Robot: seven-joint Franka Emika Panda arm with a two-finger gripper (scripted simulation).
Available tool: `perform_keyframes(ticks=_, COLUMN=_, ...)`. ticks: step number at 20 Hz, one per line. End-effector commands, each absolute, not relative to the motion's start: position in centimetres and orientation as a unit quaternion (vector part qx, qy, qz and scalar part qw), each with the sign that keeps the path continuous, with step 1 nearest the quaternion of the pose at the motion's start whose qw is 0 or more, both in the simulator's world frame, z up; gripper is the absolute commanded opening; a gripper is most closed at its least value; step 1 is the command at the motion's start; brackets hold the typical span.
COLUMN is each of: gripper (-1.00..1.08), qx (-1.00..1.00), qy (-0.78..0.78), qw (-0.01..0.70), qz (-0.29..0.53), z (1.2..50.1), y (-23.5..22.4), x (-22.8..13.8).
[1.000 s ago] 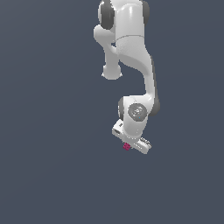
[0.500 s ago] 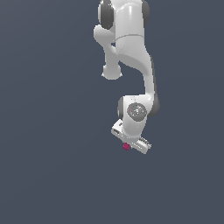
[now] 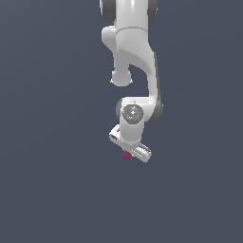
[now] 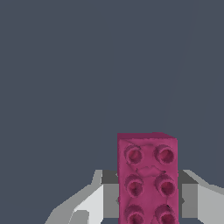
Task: Pick up the object and move it to a goal position.
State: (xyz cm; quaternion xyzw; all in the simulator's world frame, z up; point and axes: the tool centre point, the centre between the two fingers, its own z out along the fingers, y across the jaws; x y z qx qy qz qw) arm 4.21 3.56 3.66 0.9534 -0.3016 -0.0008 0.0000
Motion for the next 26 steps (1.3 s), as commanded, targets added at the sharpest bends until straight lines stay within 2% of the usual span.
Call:
perform_keyframes(ticks=1, gripper=-1.00, qx=0.953, qy=-0.302, qw=0.000, qz=0.000, z=4.8, y=1.0, x=3.7)
perform_keyframes(ticks=18, gripper=-1.00, qx=0.953, qy=-0.303, qw=-0.001, qz=0.000, z=13.8, y=-18.2, x=0.1)
perform_keyframes(ticks=26, gripper=-1.00, qx=0.953, qy=-0.302, qw=0.000, qz=0.000, z=16.2, y=-23.4, x=-0.5)
